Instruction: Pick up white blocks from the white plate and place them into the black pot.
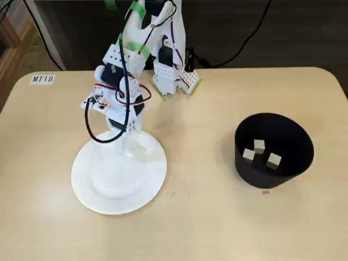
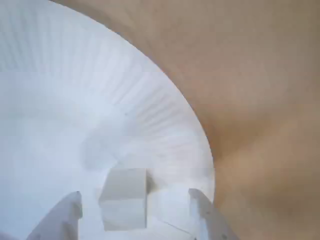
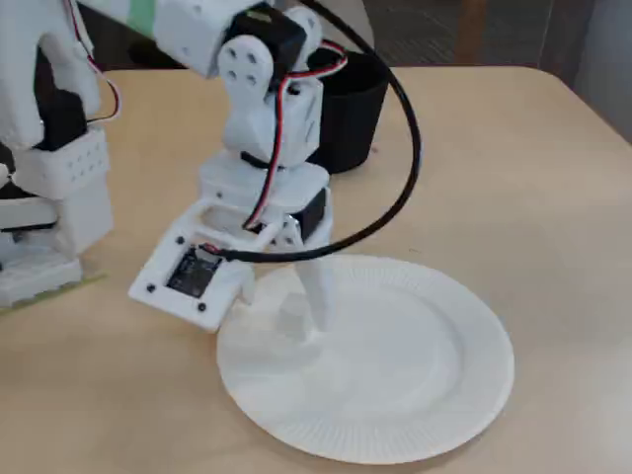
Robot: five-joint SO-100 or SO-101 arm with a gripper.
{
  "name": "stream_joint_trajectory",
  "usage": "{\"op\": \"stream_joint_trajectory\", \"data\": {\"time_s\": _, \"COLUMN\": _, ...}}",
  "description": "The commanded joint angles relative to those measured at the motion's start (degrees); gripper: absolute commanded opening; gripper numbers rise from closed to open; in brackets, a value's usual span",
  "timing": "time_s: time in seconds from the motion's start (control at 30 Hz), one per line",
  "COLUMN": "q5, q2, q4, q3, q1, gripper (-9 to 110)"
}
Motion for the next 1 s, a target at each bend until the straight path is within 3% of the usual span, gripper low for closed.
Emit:
{"op": "stream_joint_trajectory", "data": {"time_s": 0.0, "q5": 1.8, "q2": -0.2, "q4": -2.8, "q3": -2.4, "q1": -1.1, "gripper": 14}}
{"op": "stream_joint_trajectory", "data": {"time_s": 0.07, "q5": 3.1, "q2": -0.8, "q4": -4.7, "q3": -2.5, "q1": -1.6, "gripper": 2}}
{"op": "stream_joint_trajectory", "data": {"time_s": 0.13, "q5": 4.5, "q2": -1.7, "q4": -6.8, "q3": -2.5, "q1": -2.1, "gripper": -2}}
{"op": "stream_joint_trajectory", "data": {"time_s": 0.47, "q5": 8.8, "q2": -1.6, "q4": -21.7, "q3": -8.1, "q1": -3.0, "gripper": -2}}
{"op": "stream_joint_trajectory", "data": {"time_s": 0.6, "q5": 16.8, "q2": 3.7, "q4": -34.8, "q3": -10.9, "q1": -4.8, "gripper": -2}}
{"op": "stream_joint_trajectory", "data": {"time_s": 0.63, "q5": 18.4, "q2": 4.7, "q4": -39.6, "q3": -11.3, "q1": -6.3, "gripper": -2}}
{"op": "stream_joint_trajectory", "data": {"time_s": 0.8, "q5": 19.6, "q2": 2.2, "q4": -40.1, "q3": -28.5, "q1": -16.6, "gripper": -2}}
{"op": "stream_joint_trajectory", "data": {"time_s": 0.97, "q5": 19.4, "q2": 8.9, "q4": -44.5, "q3": -29.8, "q1": -30.4, "gripper": -2}}
